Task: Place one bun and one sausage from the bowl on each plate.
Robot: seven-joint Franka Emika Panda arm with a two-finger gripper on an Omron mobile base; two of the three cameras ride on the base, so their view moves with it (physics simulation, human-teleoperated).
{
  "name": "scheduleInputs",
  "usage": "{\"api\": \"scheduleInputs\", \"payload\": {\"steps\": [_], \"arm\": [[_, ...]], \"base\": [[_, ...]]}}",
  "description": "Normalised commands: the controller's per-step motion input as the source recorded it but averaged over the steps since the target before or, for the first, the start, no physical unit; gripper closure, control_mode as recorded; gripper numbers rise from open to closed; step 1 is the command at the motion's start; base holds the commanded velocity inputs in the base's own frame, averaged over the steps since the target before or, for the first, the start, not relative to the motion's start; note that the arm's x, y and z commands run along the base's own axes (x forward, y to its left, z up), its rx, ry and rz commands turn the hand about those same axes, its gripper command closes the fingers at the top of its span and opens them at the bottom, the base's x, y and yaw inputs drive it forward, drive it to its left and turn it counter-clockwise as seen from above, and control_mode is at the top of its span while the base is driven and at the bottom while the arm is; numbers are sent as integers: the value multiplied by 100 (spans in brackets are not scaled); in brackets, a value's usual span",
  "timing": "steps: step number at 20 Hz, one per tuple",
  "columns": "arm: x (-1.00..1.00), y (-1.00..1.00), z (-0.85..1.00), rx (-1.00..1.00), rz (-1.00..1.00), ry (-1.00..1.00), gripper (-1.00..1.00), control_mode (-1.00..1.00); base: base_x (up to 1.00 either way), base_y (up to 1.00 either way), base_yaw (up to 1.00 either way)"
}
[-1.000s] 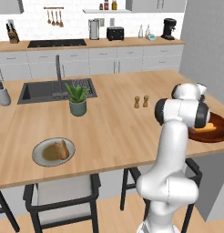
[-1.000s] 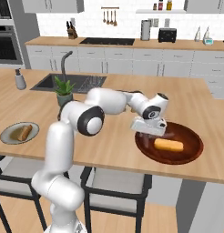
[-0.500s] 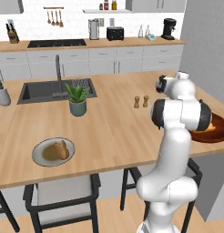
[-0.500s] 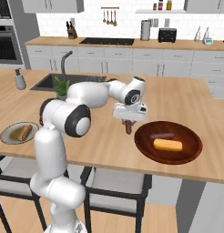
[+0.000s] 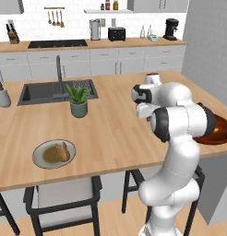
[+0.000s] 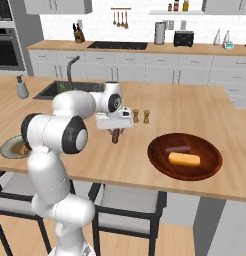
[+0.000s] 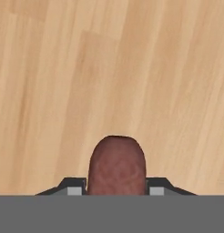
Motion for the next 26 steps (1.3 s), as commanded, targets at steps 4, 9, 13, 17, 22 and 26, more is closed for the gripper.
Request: {"api": "scheduleInputs", "payload": {"steps": [4,9,13,17,22,26], "arm": [[4,100,0,-15,-2,1,100,-100],[18,100,0,-9,-11,0,100,-100],[20,100,0,-2,-18,0,100,-100],[0,100,0,0,-9,0,100,-100],[0,100,0,0,0,8,100,-100],[0,100,-4,0,0,17,100,-100]], "base": [[0,0,0],[0,0,0],[0,0,0],[0,0,0],[0,0,0],[0,0,0]]}}
